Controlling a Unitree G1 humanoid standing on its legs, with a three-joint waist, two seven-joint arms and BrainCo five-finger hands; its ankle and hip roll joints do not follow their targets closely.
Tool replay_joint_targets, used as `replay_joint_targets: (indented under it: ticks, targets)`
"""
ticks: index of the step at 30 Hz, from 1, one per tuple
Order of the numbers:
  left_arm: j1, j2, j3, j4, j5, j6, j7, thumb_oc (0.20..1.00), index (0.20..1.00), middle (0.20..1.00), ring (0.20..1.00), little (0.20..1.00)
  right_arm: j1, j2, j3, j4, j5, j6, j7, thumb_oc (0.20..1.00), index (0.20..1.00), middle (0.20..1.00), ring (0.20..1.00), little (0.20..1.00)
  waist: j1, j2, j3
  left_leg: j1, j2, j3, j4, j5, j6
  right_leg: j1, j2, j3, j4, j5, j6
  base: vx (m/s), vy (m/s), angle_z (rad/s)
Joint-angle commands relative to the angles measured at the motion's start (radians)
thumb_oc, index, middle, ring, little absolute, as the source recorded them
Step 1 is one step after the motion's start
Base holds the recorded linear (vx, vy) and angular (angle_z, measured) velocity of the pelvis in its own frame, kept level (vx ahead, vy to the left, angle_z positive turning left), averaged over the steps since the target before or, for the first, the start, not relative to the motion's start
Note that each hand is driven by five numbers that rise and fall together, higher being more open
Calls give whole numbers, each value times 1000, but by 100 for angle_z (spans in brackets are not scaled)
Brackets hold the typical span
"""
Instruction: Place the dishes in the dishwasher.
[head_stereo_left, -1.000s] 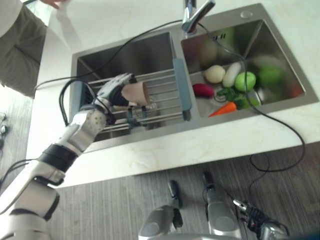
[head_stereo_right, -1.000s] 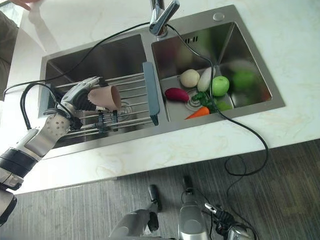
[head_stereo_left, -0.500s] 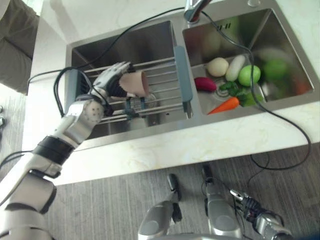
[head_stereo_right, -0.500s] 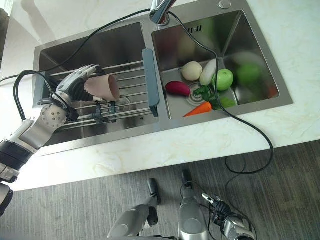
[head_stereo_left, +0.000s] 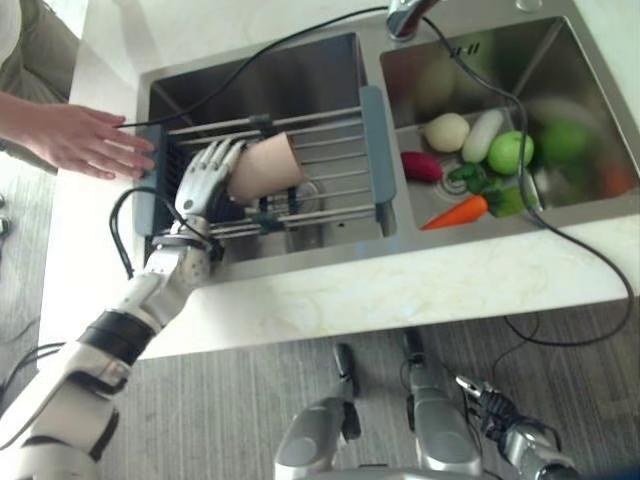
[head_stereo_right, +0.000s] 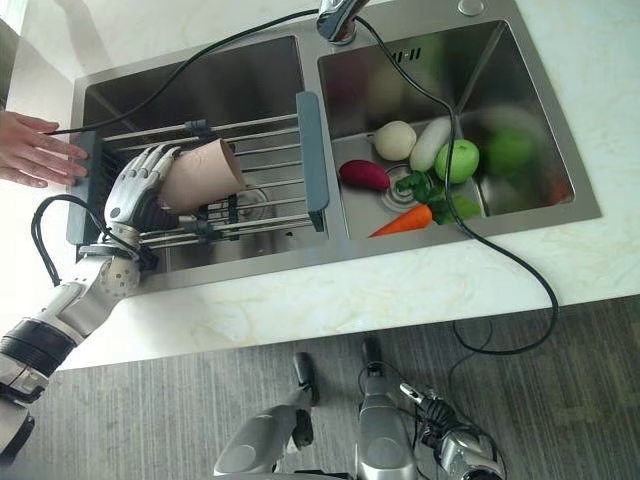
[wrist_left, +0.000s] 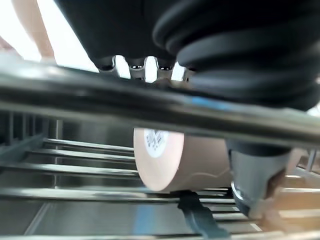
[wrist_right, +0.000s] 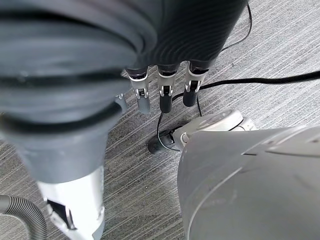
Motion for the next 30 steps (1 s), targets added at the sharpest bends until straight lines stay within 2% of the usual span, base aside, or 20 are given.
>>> replay_joint_targets:
  ticks: [1,8,13,19,22,25,30]
  targets:
    - [-35,15,57,-29,38,23,37,1000,1000,1000,1000,1000,5,35,35,-2,45,-10,-12,1000,1000,1000,1000,1000,-1,-27,-33,-17,-26,-79,5,-35,-34,-6,-111,-81,4,26,96,0,0,0]
    - [-40,20,39,-23,36,0,21,1000,1000,1000,1000,1000,1,30,32,-4,38,-7,-4,1000,1000,1000,1000,1000,-3,-28,-30,-19,-25,-79,5,-35,-34,-9,-111,-79,7,27,98,0,0,0]
    - [-60,14,26,-32,-46,-17,-40,1000,1000,1000,1000,1000,-5,28,26,2,33,-5,3,1000,1000,1000,1000,1000,-7,-28,-25,-19,-25,-76,5,-34,-32,-10,-111,-74,8,28,99,0,0,0]
    - [-68,-3,30,-64,-130,24,-171,1000,1000,1000,1000,1000,-6,27,17,-10,27,5,-7,1000,1000,1000,1000,1000,-12,-23,-24,-18,-27,-75,5,-35,-32,-11,-112,-71,9,29,101,0,0,0]
    - [-71,-9,28,-62,-160,38,-203,1000,1000,1000,1000,1000,-7,24,17,-10,28,5,-7,1000,1000,1000,1000,1000,-14,-22,-22,-18,-26,-72,5,-34,-31,-12,-113,-71,9,29,101,0,0,0]
    - [-84,-24,32,-43,-263,73,-279,1000,1000,1000,1000,1000,-8,18,12,-14,19,10,-6,1000,1000,1000,1000,1000,-21,-18,-18,-20,-25,-65,5,-32,-31,-17,-113,-66,10,31,102,0,0,0]
    - [-105,-31,32,-15,-305,85,-322,1000,1000,1000,1000,1000,-6,14,12,-11,15,7,1,1000,1000,1000,1000,1000,-27,-17,-17,-20,-23,-59,5,-31,-32,-18,-114,-65,9,32,103,0,0,0]
